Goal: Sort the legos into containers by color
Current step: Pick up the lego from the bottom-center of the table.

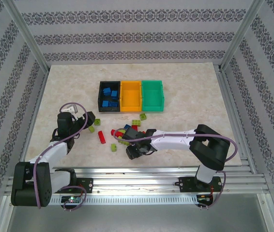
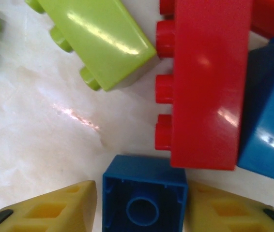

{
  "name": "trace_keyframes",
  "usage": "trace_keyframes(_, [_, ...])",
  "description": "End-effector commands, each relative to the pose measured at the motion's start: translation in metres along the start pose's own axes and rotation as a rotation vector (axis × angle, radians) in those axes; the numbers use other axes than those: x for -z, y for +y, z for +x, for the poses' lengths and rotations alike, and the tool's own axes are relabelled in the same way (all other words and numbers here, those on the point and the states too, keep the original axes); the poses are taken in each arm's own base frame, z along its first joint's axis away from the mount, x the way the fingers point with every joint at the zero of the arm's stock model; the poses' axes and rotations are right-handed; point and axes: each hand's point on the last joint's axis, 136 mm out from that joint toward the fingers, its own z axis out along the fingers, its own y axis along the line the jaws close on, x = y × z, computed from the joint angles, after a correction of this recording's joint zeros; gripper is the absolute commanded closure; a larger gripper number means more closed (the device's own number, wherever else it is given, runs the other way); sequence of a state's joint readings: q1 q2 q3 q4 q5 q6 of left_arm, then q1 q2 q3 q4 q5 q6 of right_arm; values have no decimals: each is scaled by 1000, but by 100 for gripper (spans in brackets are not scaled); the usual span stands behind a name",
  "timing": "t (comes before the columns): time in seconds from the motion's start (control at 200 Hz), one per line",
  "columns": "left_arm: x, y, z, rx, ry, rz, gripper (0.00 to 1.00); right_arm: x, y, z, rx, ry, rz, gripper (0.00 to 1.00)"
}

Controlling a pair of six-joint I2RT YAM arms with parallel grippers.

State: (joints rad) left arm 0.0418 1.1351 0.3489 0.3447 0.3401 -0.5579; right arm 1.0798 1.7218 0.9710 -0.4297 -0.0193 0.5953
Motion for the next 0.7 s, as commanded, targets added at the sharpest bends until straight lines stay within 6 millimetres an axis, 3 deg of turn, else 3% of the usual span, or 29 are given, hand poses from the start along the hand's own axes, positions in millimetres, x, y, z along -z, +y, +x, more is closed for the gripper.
trace_keyframes(0.0, [0,-1,-7,-9,-30,22,22,0,5,-3,26,-12,18,59])
trace_keyframes(0.115, [-1,-2,-7,-8,-29,25,22,8,8,-5,38,-34,-3,62])
trace_keyframes(0.27, [-2,0,-6,-7,-29,18,21,24,35,-29,83,-109,-102,62])
trace_keyframes(0.465, [-4,-4,-5,-3,-13,39,22,65,61,-94,161,-295,-145,62])
trace_keyframes(0.695, [-2,-5,-7,-4,-23,40,21,90,51,-179,134,-411,-148,62])
